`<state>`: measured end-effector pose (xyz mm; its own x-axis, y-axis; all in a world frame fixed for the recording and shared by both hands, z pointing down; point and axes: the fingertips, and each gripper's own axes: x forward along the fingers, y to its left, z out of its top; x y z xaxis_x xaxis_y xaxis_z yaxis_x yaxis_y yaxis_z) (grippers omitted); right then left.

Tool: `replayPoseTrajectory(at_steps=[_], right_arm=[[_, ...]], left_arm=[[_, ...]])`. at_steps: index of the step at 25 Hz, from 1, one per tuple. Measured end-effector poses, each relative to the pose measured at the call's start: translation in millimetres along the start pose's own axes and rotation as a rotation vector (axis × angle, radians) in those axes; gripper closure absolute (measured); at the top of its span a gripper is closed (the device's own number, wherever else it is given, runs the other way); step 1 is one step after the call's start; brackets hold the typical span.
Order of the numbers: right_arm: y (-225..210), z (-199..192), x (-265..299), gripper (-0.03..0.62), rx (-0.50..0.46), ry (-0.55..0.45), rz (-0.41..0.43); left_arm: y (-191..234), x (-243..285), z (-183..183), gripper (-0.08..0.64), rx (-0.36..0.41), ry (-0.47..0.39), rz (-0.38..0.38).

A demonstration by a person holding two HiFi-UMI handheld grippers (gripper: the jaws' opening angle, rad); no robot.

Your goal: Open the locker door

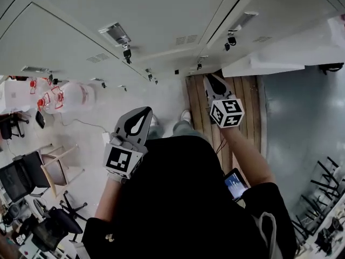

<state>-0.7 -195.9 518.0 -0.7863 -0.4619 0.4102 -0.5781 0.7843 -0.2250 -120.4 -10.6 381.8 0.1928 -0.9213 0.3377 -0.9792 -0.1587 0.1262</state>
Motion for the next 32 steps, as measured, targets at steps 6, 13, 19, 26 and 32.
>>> replayPoseTrajectory(at_steps=[6, 13, 19, 26, 32], right_arm=[[-39, -51, 48, 0.549, -0.068, 0.07, 0.057], [-67, -101, 95, 0.549, -0.059, 0.103, 0.043], [-76, -119, 128, 0.464, -0.027, 0.101, 0.012], [-92, -131, 155, 0.377, -0.024, 0.119, -0.061], [-97, -130, 172, 0.373, -0.056, 0.117, -0.054]], left_arm=[[-6, 18, -26, 0.537, -0.034, 0.083, 0.091], [-20, 25, -34, 0.537, -0.046, 0.103, 0.15], [-34, 18, -56, 0.537, -0.065, 0.153, 0.181], [-44, 7, -75, 0.537, -0.095, 0.192, 0.221], [-49, -1, -85, 0.537, -0.114, 0.207, 0.245]])
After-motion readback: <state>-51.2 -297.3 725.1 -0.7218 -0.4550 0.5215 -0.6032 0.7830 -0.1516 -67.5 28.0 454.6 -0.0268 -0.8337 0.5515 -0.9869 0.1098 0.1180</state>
